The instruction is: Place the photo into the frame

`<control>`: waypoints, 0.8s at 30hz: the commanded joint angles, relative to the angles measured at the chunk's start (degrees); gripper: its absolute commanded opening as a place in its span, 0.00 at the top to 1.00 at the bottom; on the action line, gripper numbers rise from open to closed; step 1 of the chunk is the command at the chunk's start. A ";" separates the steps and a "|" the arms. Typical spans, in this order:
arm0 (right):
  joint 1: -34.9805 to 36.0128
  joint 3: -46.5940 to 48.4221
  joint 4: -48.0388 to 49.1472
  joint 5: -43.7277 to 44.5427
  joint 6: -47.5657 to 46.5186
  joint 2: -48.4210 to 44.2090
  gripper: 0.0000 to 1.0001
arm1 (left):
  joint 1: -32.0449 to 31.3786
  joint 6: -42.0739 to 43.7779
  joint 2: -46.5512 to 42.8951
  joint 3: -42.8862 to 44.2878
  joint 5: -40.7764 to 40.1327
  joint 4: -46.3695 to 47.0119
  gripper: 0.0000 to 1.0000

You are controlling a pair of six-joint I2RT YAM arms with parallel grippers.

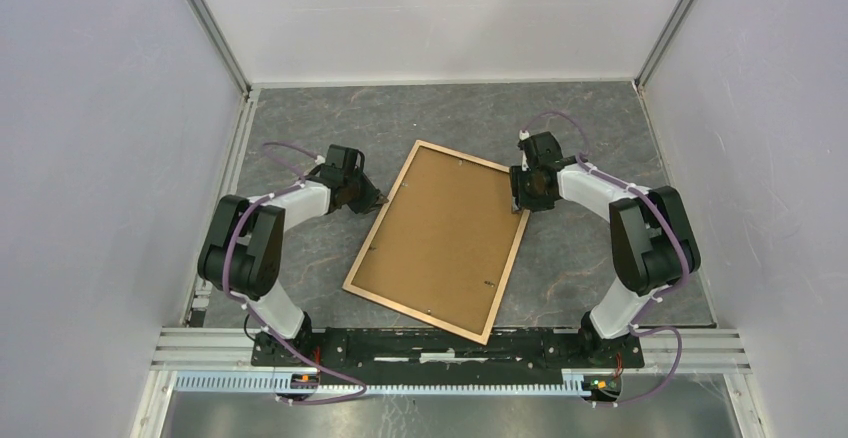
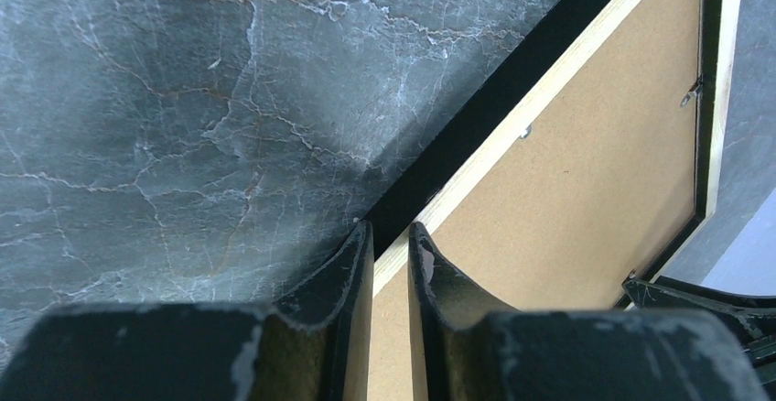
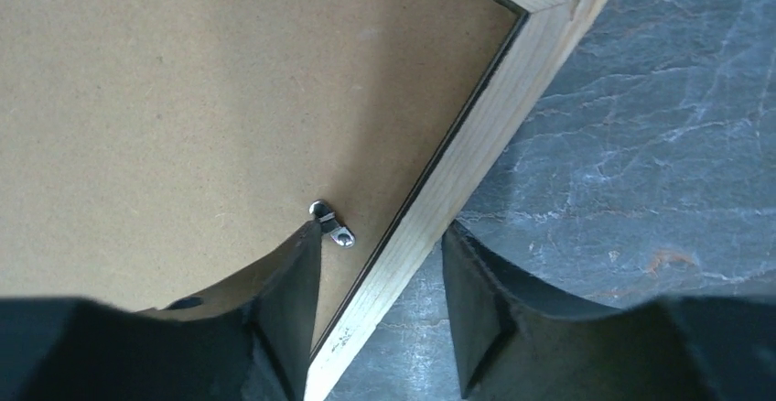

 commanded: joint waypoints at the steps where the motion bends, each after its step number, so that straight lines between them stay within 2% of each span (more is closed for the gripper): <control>1: 2.16 0.44 1.37 3.64 5.47 3.03 0.51 | -0.11 -1.21 1.15 -5.63 -5.91 -8.99 0.98; 7: 6.06 0.91 0.68 7.49 17.85 3.11 0.52 | -0.16 -3.94 -0.45 -8.49 -3.07 -7.01 0.98; 9: 7.48 1.94 -0.07 7.06 21.61 3.94 0.61 | -0.18 -4.58 -1.15 -9.10 -2.72 -6.69 0.98; 17: 12.12 8.90 -11.77 12.84 39.47 8.77 0.68 | -0.27 -6.00 -3.15 -11.19 -1.60 -5.76 0.98; 24: 12.45 7.80 -12.16 9.01 50.19 9.10 0.76 | -0.37 -7.42 -3.65 -13.50 -0.46 -3.82 0.98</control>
